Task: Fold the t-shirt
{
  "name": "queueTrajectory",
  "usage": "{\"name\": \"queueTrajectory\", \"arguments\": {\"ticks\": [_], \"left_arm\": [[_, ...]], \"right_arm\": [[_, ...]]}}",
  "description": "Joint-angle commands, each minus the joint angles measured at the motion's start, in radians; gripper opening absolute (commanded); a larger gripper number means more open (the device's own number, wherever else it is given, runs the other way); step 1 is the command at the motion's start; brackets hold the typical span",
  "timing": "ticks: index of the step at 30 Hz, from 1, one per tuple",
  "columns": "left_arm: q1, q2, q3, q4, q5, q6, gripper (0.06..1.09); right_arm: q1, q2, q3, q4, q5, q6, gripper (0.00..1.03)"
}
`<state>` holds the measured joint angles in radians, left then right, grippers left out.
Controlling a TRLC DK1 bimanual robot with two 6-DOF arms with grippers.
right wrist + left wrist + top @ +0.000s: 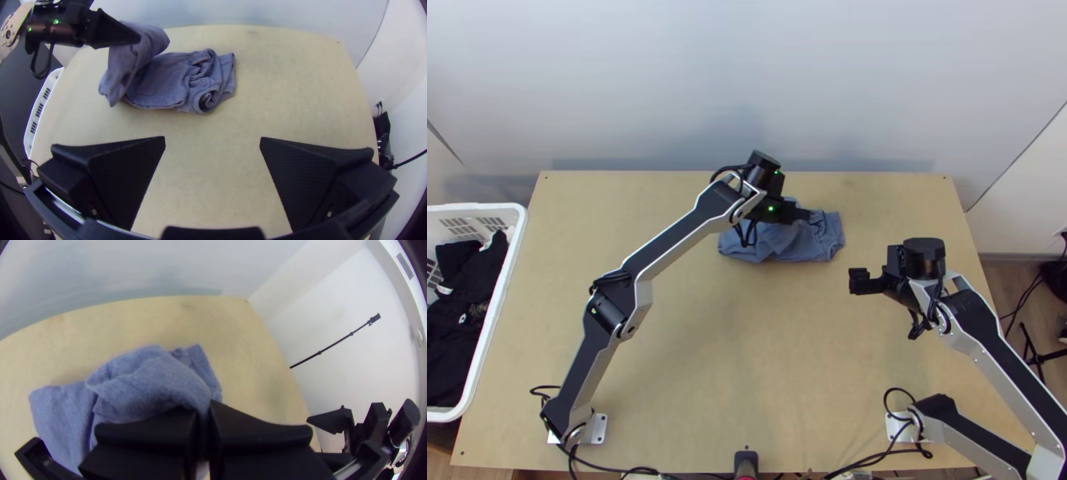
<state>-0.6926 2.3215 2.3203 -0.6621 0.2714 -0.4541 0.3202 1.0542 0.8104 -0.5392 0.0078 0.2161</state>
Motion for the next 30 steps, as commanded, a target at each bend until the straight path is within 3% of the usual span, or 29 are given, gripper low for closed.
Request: {"name": "queueTrajectory", "arguments": {"ticks": [1, 10, 11, 13, 14, 15, 16, 21, 27, 30], "left_arm": [[-0.031, 0.029, 0.022, 0.144, -0.101, -0.012, 0.09], [-0.061, 0.064, 0.040, 0.148, -0.101, 0.014, 0.10], [-0.062, 0.072, 0.042, 0.151, -0.103, 0.015, 0.21], [-0.064, 0.081, 0.042, 0.164, -0.103, 0.023, 0.54], [-0.065, 0.085, 0.042, 0.180, -0.103, 0.023, 0.63], [-0.065, 0.091, 0.044, 0.196, -0.103, 0.023, 0.79], [-0.068, 0.095, 0.050, 0.199, -0.103, 0.023, 1.01], [-0.087, 0.068, 0.057, 0.233, -0.121, 0.003, 1.05], [-0.051, 0.042, 0.059, 0.337, -0.072, -0.268, 1.05], [-0.051, 0.052, 0.059, 0.349, -0.074, -0.264, 1.05]], "right_arm": [[-0.001, -0.025, -0.024, 0.001, -0.005, 0.005, 0.97], [0.010, -0.016, -0.022, 0.013, -0.005, -0.001, 0.96], [0.010, -0.016, -0.024, 0.019, -0.006, -0.001, 0.96], [0.011, -0.013, -0.024, 0.027, -0.006, -0.001, 0.96], [0.013, -0.011, -0.024, 0.028, -0.006, 0.002, 0.96], [0.013, -0.008, -0.025, 0.033, -0.006, 0.005, 0.96], [0.014, -0.008, -0.028, 0.036, -0.006, 0.006, 0.96], [0.016, -0.006, -0.045, 0.050, -0.006, 0.008, 0.96], [0.016, -0.003, -0.059, 0.071, -0.006, 0.011, 0.96], [0.017, -0.003, -0.066, 0.077, -0.006, 0.016, 0.96]]}}
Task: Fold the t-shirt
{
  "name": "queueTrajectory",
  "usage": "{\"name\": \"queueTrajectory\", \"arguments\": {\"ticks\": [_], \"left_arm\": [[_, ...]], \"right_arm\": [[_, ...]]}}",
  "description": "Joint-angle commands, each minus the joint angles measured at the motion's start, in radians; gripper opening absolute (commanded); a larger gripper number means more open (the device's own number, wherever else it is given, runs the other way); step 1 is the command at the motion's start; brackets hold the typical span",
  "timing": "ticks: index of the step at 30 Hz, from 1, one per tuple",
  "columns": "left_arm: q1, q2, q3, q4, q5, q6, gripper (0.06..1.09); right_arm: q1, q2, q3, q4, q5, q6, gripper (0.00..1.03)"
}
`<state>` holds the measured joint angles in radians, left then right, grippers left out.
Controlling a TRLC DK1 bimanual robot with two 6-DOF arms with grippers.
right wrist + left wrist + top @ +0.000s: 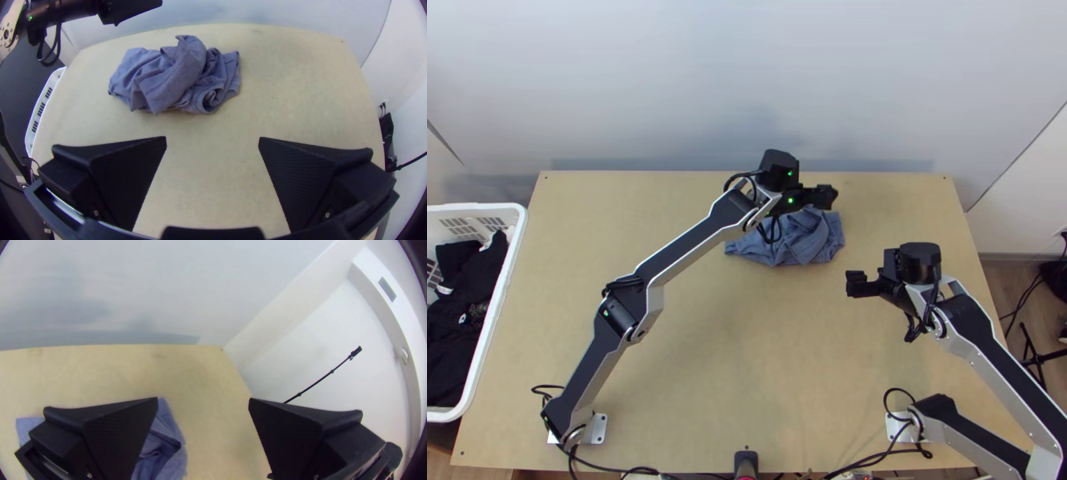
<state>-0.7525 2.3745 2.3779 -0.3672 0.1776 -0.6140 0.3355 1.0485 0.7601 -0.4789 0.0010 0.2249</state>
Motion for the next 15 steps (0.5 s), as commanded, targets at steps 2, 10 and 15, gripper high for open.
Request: {"name": "queueTrajectory", "arguments": {"ticks": [2, 10, 15], "left_arm": [[0.031, 0.006, -0.003, 0.039, 0.034, -0.072, 1.05], [0.125, 0.003, -0.057, -0.131, 0.036, 0.172, 0.09], [0.130, -0.032, -0.109, -0.197, 0.036, 0.214, 0.09]], "right_arm": [[0.000, 0.002, -0.016, 0.017, 0.001, 0.005, 0.96], [0.005, 0.004, -0.033, 0.019, 0.001, 0.002, 0.96], [0.008, 0.028, -0.033, 0.043, 0.001, 0.005, 0.96]]}}
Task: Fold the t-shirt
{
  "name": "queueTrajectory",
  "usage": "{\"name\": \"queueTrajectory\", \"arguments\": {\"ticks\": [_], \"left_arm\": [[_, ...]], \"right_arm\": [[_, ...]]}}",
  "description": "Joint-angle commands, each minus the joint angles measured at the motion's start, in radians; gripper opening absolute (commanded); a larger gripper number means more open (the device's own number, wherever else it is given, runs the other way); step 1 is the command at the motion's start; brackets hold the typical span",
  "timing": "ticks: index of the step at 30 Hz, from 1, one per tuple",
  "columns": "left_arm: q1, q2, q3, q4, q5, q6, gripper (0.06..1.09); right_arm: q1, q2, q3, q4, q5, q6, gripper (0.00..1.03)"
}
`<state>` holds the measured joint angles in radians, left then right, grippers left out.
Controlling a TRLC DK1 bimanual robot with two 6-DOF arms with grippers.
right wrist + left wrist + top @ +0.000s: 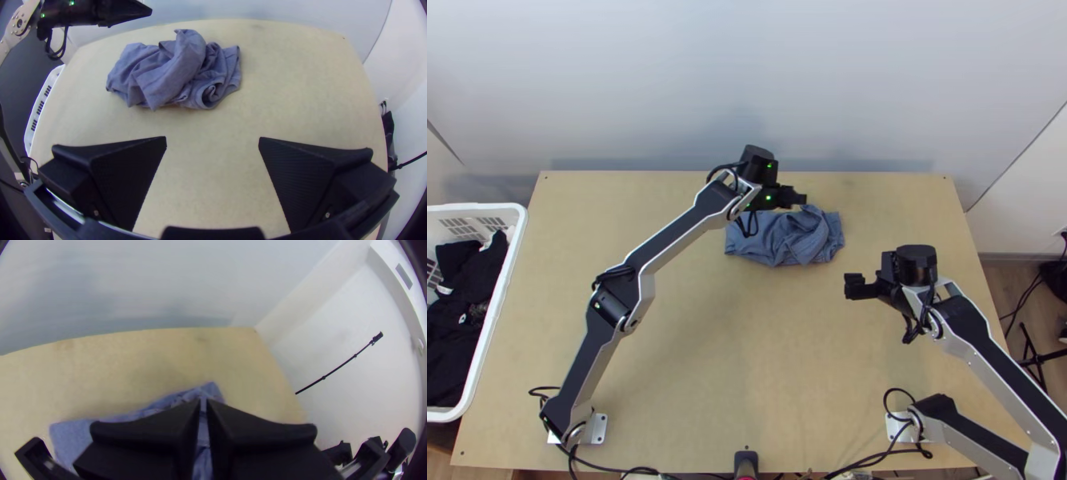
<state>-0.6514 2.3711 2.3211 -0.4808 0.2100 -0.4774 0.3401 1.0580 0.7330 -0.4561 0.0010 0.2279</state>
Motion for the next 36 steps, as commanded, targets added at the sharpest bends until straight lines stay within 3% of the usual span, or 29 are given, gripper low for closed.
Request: {"name": "queueTrajectory", "arguments": {"ticks": [1, 15, 22, 36], "left_arm": [[0.029, -0.036, -0.058, -0.097, 0.005, 0.079, 0.09], [-0.100, -0.018, -0.063, -0.289, -0.003, 0.304, 0.09], [-0.149, 0.070, -0.014, -0.265, -0.006, 0.315, 0.09], [-0.200, 0.149, 0.046, 0.094, -0.166, 0.221, 0.09]], "right_arm": [[0.004, 0.022, -0.007, 0.023, 0.001, 0.002, 0.96], [-0.013, 0.008, -0.038, 0.023, 0.001, 0.001, 0.96], [-0.023, -0.007, -0.047, 0.023, 0.001, 0.001, 0.96], [-0.035, -0.076, -0.084, 0.005, -0.009, -0.004, 0.96]]}}
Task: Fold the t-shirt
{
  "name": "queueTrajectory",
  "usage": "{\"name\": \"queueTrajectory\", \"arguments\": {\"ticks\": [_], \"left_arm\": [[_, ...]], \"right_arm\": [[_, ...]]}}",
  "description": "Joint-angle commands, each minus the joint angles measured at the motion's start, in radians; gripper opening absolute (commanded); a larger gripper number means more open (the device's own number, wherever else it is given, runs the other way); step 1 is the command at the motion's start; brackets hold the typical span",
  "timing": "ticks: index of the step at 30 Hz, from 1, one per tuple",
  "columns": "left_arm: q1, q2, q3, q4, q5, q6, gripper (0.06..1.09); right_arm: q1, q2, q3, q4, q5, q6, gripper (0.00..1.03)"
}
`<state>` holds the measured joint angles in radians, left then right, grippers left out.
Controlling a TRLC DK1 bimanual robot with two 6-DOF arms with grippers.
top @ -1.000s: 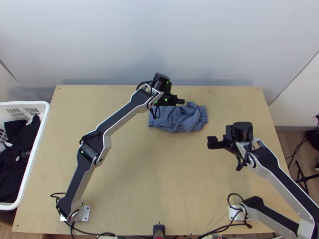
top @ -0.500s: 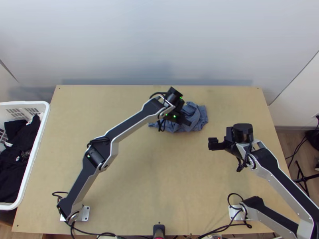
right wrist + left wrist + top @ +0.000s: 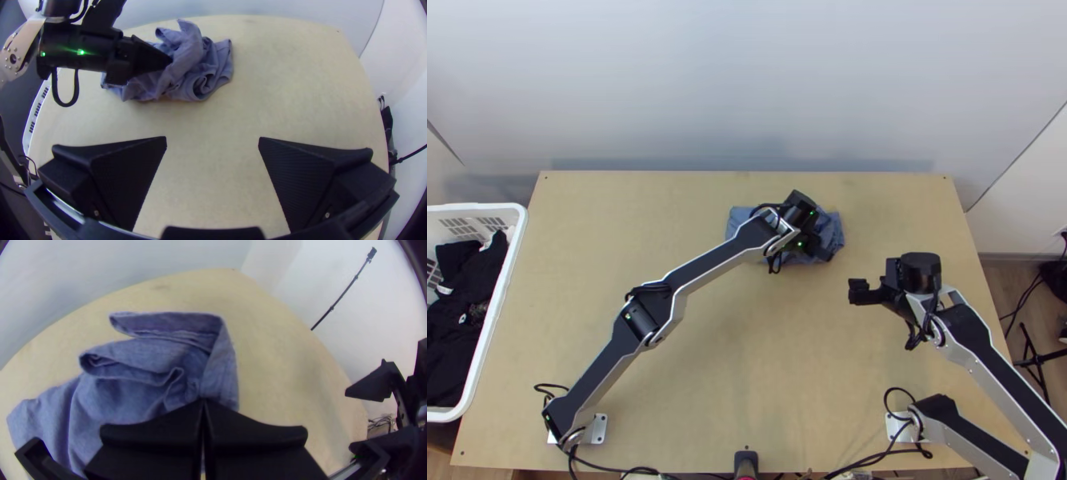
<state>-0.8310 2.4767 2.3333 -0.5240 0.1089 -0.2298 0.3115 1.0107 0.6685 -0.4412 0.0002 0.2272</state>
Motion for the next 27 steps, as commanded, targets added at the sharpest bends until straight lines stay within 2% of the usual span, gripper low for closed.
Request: {"name": "queueTrajectory", "arguments": {"ticks": [1, 8, 12, 16, 18, 23, 27], "left_arm": [[-0.022, 0.047, 0.034, 0.154, -0.064, -0.026, 0.09], [-0.042, 0.091, 0.038, 0.248, -0.064, -0.037, 0.09], [-0.033, 0.059, 0.038, 0.312, -0.064, -0.092, 0.09], [0.001, 0.045, 0.037, 0.430, -0.063, -0.223, 0.09], [0.006, 0.039, 0.037, 0.463, -0.064, -0.240, 0.09], [0.012, 0.001, 0.021, 0.374, -0.063, -0.204, 0.09], [0.056, -0.102, -0.058, 0.275, -0.015, -0.169, 0.09]], "right_arm": [[-0.006, -0.032, -0.024, -0.010, -0.008, -0.003, 0.96], [-0.017, -0.034, -0.033, -0.010, -0.014, -0.009, 0.96], [-0.020, -0.031, -0.049, -0.001, -0.016, -0.009, 0.96], [-0.018, -0.021, -0.063, 0.009, -0.017, -0.002, 0.96], [-0.006, -0.017, -0.075, 0.021, -0.017, 0.015, 0.96], [0.003, -0.012, -0.092, 0.047, -0.017, 0.031, 0.96], [-0.017, 0.002, -0.079, 0.084, -0.035, 0.031, 0.96]]}}
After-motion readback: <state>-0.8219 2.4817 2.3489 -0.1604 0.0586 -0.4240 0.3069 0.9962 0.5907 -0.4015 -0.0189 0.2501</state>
